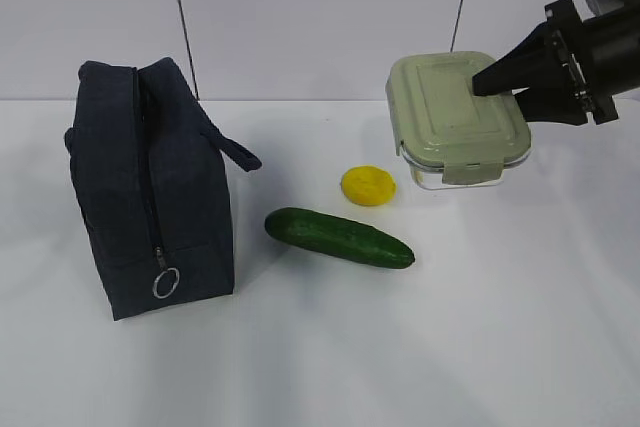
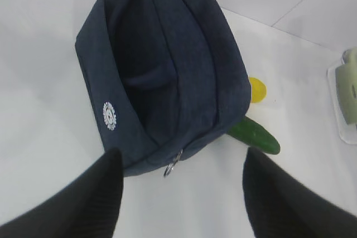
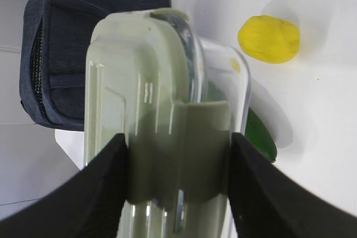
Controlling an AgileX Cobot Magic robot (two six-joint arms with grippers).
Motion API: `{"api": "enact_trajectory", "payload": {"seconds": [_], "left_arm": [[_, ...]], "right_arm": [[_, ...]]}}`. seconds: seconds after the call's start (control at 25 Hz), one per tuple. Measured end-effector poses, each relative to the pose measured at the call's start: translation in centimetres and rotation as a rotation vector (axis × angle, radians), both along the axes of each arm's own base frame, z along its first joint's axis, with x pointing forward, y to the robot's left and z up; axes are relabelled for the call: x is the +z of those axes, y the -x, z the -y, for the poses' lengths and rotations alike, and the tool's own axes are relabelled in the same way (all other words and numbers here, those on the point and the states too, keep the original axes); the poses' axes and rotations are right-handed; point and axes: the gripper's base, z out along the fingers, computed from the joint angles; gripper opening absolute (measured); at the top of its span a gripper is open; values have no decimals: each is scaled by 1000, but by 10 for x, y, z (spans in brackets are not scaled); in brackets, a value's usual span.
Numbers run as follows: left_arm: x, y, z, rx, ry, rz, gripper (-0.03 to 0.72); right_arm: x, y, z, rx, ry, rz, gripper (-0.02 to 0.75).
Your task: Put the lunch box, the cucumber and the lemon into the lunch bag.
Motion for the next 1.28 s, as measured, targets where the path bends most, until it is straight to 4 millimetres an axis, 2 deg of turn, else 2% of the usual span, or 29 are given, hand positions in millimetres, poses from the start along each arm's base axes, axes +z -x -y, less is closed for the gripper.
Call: {"api": "enact_trajectory", "payload": {"seconds": [0.28,0.52,0.72,0.88,1.12,1.28], "left_arm": [[10,-73,5,30,46,-84,477],[8,-129,11,42,106,-154,477],[2,-158,13,48,117,-183,477],[-12,-178,15,57,139,-228,477],[-42,-196,18,65,165,-310,473],[-55,-205,18,90,185,-324,459]], "right_arm": [[0,0,0,0,0,0,413],[0,0,0,-1,-2,0,413],[0,0,0,0,-4,4,413],[0,0,0,1,-3,6,412],[0,0,0,2,-3,7,413],[0,0,0,3,-2,9,412]]}}
